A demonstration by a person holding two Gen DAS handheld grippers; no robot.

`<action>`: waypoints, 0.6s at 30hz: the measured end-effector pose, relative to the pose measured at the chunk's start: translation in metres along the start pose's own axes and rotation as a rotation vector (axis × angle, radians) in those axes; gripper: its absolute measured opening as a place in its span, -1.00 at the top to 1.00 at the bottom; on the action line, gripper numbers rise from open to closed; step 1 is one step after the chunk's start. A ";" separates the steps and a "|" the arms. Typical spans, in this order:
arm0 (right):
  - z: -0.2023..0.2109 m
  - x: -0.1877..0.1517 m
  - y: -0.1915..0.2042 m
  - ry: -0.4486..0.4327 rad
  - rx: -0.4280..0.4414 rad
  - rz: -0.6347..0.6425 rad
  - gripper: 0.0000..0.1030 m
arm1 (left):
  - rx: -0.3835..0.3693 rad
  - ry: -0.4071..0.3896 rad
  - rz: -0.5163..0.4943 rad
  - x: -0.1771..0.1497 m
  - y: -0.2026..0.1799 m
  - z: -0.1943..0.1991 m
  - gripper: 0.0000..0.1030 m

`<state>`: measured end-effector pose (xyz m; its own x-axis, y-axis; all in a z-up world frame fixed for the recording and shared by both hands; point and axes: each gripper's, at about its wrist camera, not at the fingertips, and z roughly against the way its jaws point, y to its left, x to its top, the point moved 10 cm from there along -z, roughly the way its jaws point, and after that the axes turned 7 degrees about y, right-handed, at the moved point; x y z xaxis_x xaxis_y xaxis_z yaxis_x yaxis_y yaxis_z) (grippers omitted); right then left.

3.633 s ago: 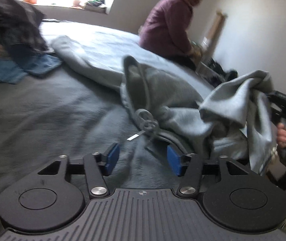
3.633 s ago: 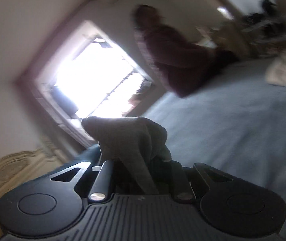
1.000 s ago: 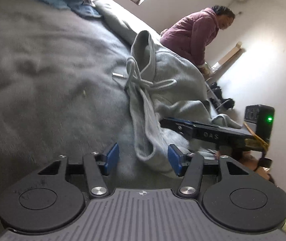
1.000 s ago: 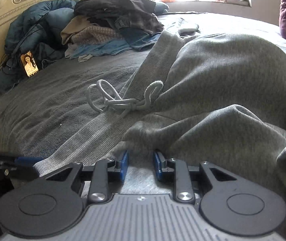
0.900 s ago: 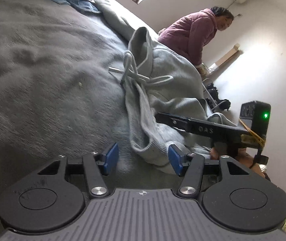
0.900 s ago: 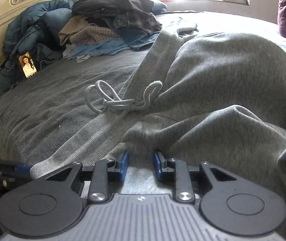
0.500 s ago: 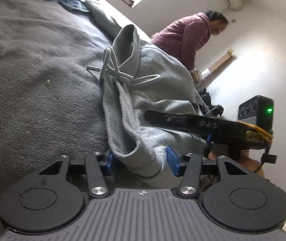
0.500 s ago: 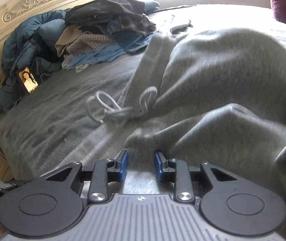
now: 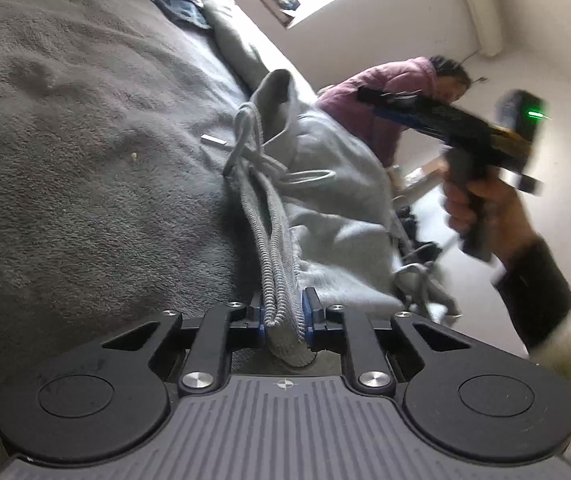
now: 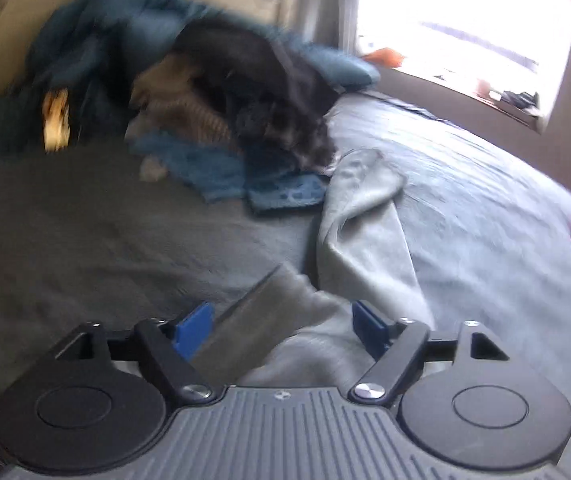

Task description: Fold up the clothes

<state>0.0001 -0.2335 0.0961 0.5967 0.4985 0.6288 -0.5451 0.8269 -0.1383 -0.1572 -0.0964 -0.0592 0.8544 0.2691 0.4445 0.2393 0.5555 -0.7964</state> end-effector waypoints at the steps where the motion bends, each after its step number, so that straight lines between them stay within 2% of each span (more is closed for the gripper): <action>1: -0.008 0.004 -0.003 0.027 0.004 0.038 -0.63 | -0.004 0.006 -0.007 -0.001 0.000 0.000 0.71; 3: -0.025 0.011 -0.009 0.082 0.022 0.107 -0.63 | -0.015 0.019 -0.016 -0.005 0.000 0.002 0.71; 8: -0.072 0.014 0.007 0.253 0.247 0.199 -0.64 | -0.055 0.041 -0.059 -0.015 0.000 0.005 0.71; 12: -0.113 0.007 0.021 0.423 0.354 0.280 -0.64 | -0.076 0.048 -0.063 -0.020 0.005 0.002 0.71; 15: -0.136 0.003 0.027 0.482 0.382 0.266 -0.64 | -0.087 0.045 -0.046 -0.019 0.010 -0.001 0.71; 18: -0.150 -0.009 0.035 0.508 0.352 0.241 -0.75 | -0.086 0.042 -0.042 -0.019 0.014 -0.002 0.70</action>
<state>0.0644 -0.1697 -0.0292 0.5902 0.7911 0.1609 -0.8068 0.5850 0.0827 -0.1685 -0.0955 -0.0798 0.8610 0.2131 0.4619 0.3121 0.4956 -0.8105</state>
